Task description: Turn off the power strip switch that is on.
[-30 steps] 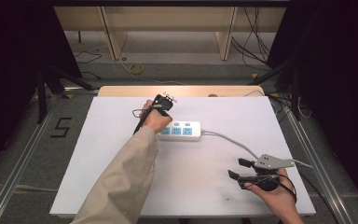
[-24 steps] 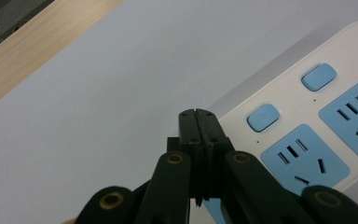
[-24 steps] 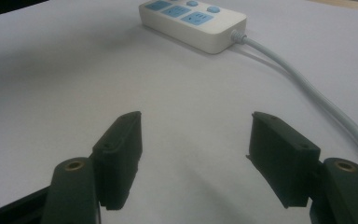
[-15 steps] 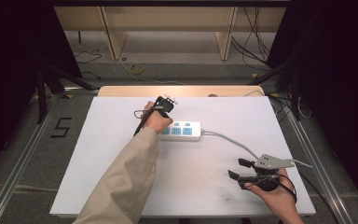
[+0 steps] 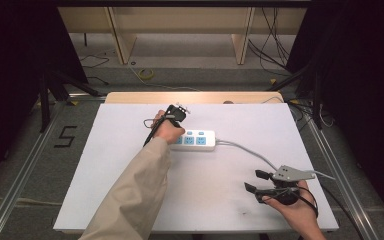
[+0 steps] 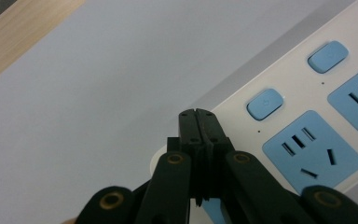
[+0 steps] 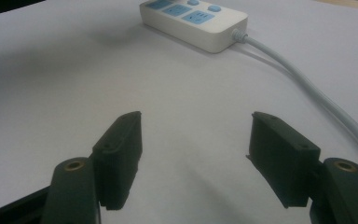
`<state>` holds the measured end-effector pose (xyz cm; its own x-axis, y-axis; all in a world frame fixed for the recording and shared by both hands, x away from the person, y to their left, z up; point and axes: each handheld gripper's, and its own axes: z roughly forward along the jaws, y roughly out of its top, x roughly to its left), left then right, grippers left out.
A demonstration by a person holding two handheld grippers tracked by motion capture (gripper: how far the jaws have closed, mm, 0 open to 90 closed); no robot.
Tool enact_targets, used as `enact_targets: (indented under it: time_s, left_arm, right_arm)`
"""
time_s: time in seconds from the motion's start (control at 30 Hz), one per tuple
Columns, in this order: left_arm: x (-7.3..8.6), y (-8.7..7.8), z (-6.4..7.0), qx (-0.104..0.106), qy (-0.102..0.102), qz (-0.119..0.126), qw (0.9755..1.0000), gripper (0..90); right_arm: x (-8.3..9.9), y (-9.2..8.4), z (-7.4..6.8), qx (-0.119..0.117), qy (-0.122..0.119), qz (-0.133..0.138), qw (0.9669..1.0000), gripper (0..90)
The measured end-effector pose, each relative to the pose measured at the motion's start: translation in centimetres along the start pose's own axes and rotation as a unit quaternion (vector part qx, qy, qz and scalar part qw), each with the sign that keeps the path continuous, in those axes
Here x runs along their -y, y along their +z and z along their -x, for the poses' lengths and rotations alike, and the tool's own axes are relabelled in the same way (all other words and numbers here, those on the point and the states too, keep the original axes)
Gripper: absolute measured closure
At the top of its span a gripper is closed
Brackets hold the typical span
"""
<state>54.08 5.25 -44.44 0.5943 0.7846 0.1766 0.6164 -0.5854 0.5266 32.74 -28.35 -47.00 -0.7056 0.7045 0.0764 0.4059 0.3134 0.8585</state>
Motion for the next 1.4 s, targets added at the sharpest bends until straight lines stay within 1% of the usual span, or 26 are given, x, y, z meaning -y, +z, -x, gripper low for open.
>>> enact_targets:
  time_s: [0.23,0.37,0.5,0.57,0.63,0.73,0.83,1.17,1.27,1.4]
  left_arm:
    - [0.03,-0.01,0.02,0.003,0.0,0.001,1.0,89.9]
    - [0.08,-0.01,-0.12,0.009,-0.006,0.001,0.9999,90.0]
    - [0.1,0.02,-0.02,0.005,-0.001,0.003,1.0,90.0]
    - [0.16,0.02,0.16,0.0,0.006,0.005,1.0,90.0]
    - [0.25,0.02,0.03,0.004,0.0,0.008,1.0,90.0]
    - [0.32,0.01,-0.15,0.009,-0.004,0.009,0.9999,90.0]
    - [0.26,0.0,0.11,0.004,0.004,0.006,1.0,90.0]
    - [0.25,0.09,0.15,0.002,0.0,0.003,1.0,90.0]
    - [0.25,0.07,0.32,-0.003,0.006,0.002,1.0,90.0]
    - [0.23,0.05,0.27,-0.002,0.004,0.002,1.0,90.0]
  right_arm:
    - [0.0,0.02,-0.03,0.0,0.0,-0.001,1.0,35.5]
    - [0.01,0.03,-0.02,-0.001,-0.002,-0.001,1.0,35.5]
    - [0.0,0.05,-0.05,-0.001,-0.001,-0.001,1.0,35.5]
    - [0.0,0.04,-0.05,-0.001,-0.001,-0.001,1.0,35.5]
    - [0.01,0.03,-0.06,-0.001,0.0,-0.001,1.0,35.5]
    - [0.0,0.03,-0.09,-0.002,-0.002,-0.002,1.0,35.5]
    - [0.0,0.05,-0.08,-0.002,-0.002,-0.002,1.0,35.5]
    - [-0.02,0.08,-0.13,-0.002,-0.002,-0.002,1.0,35.5]
    - [-0.02,0.08,-0.13,-0.002,-0.002,-0.001,1.0,35.5]
    - [-0.02,0.09,-0.13,-0.002,-0.002,-0.001,1.0,35.5]
